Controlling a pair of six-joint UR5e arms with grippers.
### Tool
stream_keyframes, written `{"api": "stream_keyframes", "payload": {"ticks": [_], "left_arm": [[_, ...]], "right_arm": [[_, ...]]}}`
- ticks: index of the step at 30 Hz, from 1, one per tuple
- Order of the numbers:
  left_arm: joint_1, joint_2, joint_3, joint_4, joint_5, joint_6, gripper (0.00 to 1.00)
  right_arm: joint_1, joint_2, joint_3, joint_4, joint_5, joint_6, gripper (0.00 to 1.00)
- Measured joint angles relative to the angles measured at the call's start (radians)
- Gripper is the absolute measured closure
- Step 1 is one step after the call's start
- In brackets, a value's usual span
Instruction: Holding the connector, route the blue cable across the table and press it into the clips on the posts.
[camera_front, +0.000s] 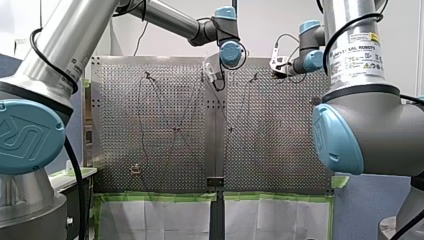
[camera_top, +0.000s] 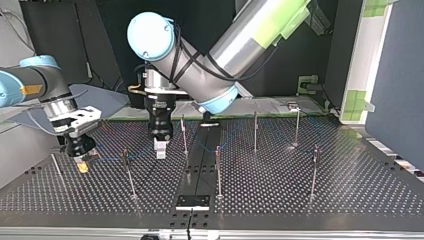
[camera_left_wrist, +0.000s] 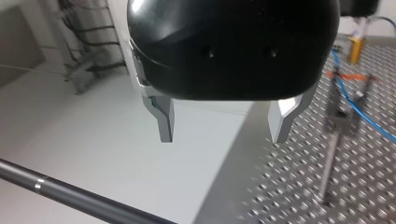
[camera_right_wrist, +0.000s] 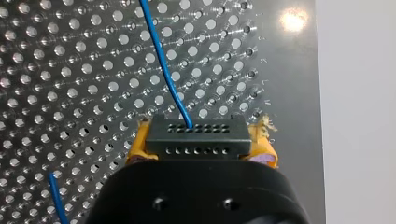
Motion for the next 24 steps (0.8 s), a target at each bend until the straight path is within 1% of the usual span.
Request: {"api": "stream_keyframes", "payload": {"ticks": [8, 14, 16, 20, 24], "left_arm": [[-0.016, 0.072, -0.072, 0.072, 0.003, -0.069, 0.00], [-0.013, 0.120, -0.124, 0.124, 0.007, -0.121, 0.00], [-0.012, 0.121, -0.139, 0.139, 0.004, -0.137, 0.00], [-0.013, 0.097, -0.177, 0.177, -0.001, -0.170, 0.00], [-0.013, 0.073, -0.210, 0.210, -0.004, -0.182, 0.00]], "right_arm": [[0.005, 0.000, 0.000, 0.003, 0.000, -0.006, 1.00], [0.008, 0.000, 0.000, 0.004, 0.000, -0.009, 1.00], [0.008, 0.000, 0.000, 0.006, 0.001, -0.009, 1.00], [0.008, 0.000, 0.000, 0.010, 0.001, -0.009, 1.00], [0.007, -0.001, 0.000, 0.012, 0.001, -0.009, 1.00]]}}
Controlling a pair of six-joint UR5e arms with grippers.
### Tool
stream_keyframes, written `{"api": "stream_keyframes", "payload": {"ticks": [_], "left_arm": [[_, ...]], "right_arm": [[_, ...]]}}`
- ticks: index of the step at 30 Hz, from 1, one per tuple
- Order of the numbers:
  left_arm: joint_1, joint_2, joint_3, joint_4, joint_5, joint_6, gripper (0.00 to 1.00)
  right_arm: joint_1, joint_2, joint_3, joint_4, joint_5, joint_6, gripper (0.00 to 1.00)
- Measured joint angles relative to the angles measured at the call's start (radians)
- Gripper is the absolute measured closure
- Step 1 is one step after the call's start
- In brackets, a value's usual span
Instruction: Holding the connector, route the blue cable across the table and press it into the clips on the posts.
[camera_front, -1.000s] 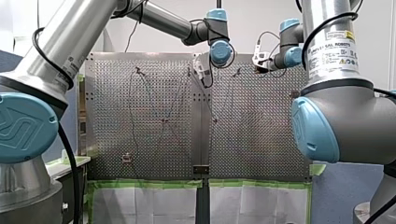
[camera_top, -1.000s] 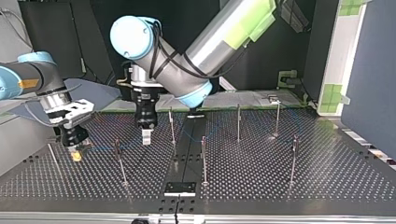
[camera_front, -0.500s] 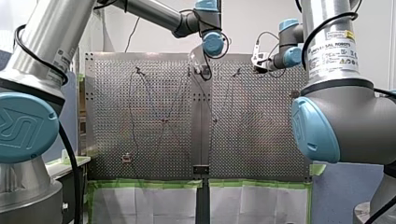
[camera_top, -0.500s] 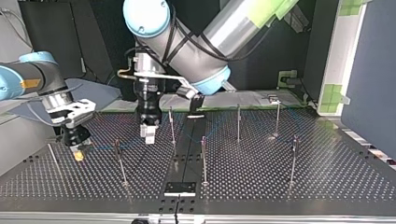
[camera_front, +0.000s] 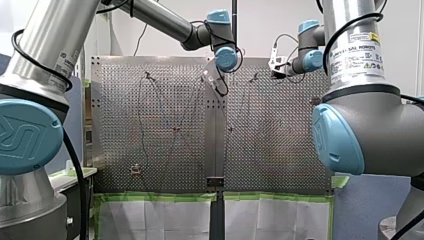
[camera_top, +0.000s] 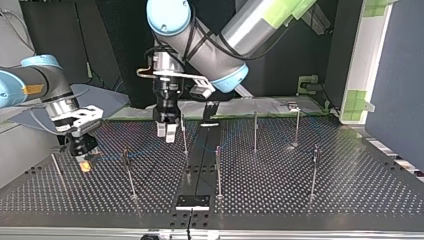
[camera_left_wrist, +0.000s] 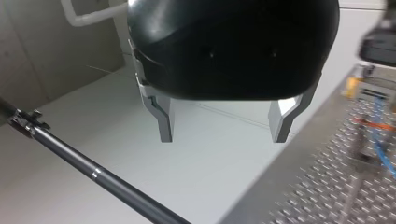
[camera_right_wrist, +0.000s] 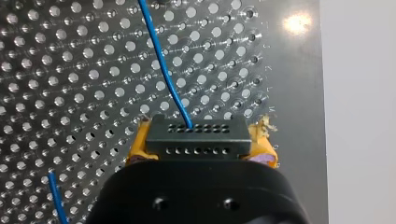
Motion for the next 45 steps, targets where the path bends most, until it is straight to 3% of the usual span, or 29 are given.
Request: {"api": "stream_keyframes", "payload": {"ticks": [14, 26, 45], "left_arm": [[0.006, -0.009, -0.123, 0.123, -0.060, -0.006, 0.00], [0.005, -0.008, -0.221, 0.221, -0.062, 0.046, 0.00], [0.006, -0.008, -0.375, 0.375, -0.060, 0.051, 0.00]], "right_arm": [[-0.003, 0.000, 0.000, 0.002, 0.000, 0.000, 1.00], [-0.006, 0.000, 0.000, 0.004, 0.000, 0.000, 1.00], [-0.003, 0.000, 0.000, 0.017, 0.002, -0.011, 1.00]]}}
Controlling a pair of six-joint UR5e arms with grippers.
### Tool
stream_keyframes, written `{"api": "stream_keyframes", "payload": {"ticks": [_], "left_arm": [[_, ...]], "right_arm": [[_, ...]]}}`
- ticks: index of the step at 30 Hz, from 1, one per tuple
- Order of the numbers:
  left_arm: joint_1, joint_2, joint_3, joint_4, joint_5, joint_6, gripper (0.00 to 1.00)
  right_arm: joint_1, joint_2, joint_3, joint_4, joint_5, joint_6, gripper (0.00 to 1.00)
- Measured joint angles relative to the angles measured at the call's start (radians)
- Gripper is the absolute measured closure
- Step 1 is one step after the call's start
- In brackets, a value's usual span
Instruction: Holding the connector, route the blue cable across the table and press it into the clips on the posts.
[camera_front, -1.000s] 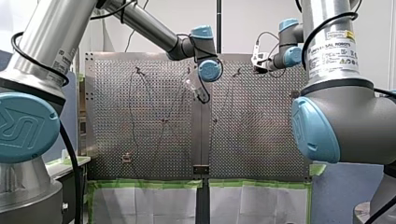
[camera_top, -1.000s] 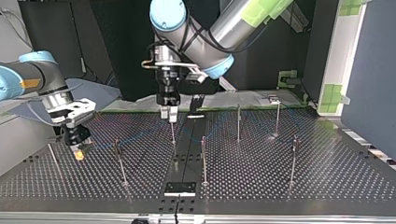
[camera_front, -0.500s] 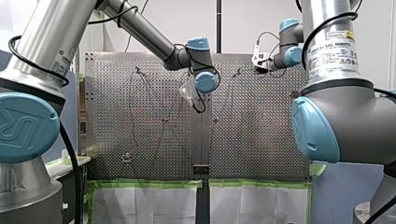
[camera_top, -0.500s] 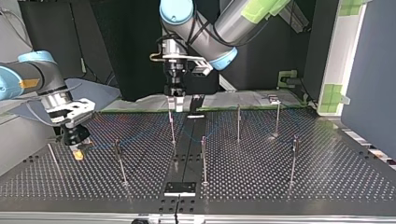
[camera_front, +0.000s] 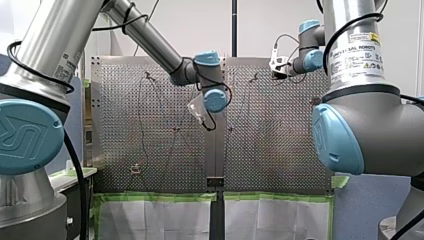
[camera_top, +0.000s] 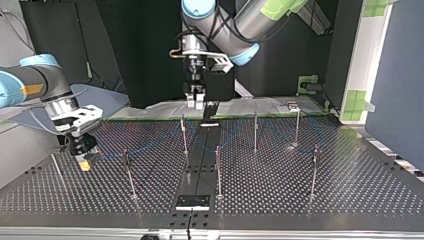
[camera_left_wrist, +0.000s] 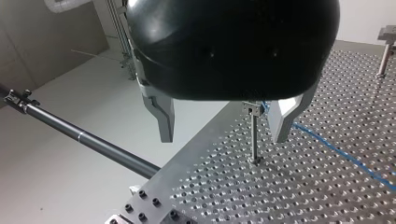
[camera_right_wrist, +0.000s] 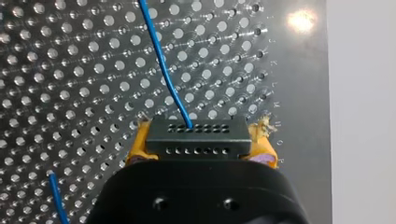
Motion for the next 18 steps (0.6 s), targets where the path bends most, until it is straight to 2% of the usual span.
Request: {"api": "stream_keyframes", "payload": {"ticks": [8, 18], "left_arm": [[0.000, 0.000, -0.067, 0.067, 0.001, 0.000, 0.00], [0.000, 0.000, -0.161, 0.161, 0.001, 0.000, 0.00]], "right_arm": [[0.003, 0.000, 0.002, 0.013, 0.000, -0.008, 1.00], [0.002, -0.001, 0.002, 0.023, 0.004, -0.010, 1.00]]}}
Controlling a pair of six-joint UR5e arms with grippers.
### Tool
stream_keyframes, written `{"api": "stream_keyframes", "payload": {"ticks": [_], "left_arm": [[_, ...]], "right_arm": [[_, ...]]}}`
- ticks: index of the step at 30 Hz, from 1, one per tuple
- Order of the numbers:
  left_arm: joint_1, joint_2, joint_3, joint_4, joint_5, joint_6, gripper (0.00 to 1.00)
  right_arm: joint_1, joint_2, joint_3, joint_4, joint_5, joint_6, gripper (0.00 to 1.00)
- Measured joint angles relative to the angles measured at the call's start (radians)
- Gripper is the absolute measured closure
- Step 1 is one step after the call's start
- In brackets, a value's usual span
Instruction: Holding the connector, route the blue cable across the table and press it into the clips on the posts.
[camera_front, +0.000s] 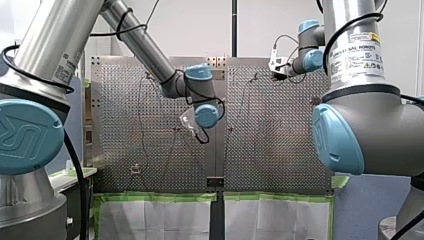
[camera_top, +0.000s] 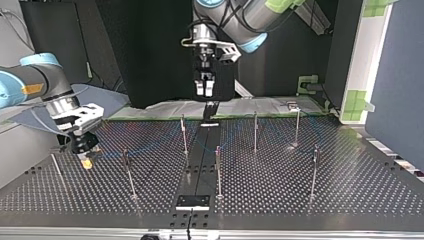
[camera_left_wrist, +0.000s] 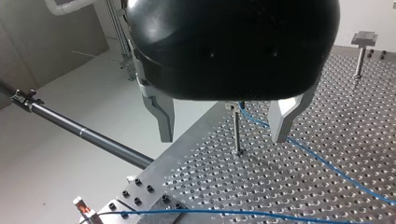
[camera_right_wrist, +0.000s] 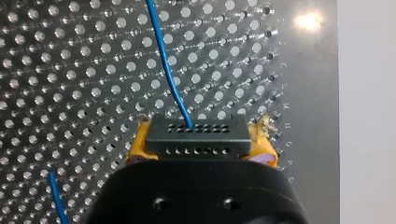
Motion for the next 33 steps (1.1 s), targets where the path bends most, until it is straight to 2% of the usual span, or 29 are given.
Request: {"api": "stream_keyframes", "payload": {"ticks": [9, 33], "left_arm": [[0.000, 0.000, -0.074, 0.074, 0.001, 0.000, 0.00], [0.000, 0.000, -0.274, 0.274, 0.000, 0.000, 0.00]], "right_arm": [[-0.005, 0.000, 0.000, 0.004, 0.031, 0.000, 1.00], [-0.008, 0.000, 0.001, 0.002, 0.033, -0.003, 1.00]]}}
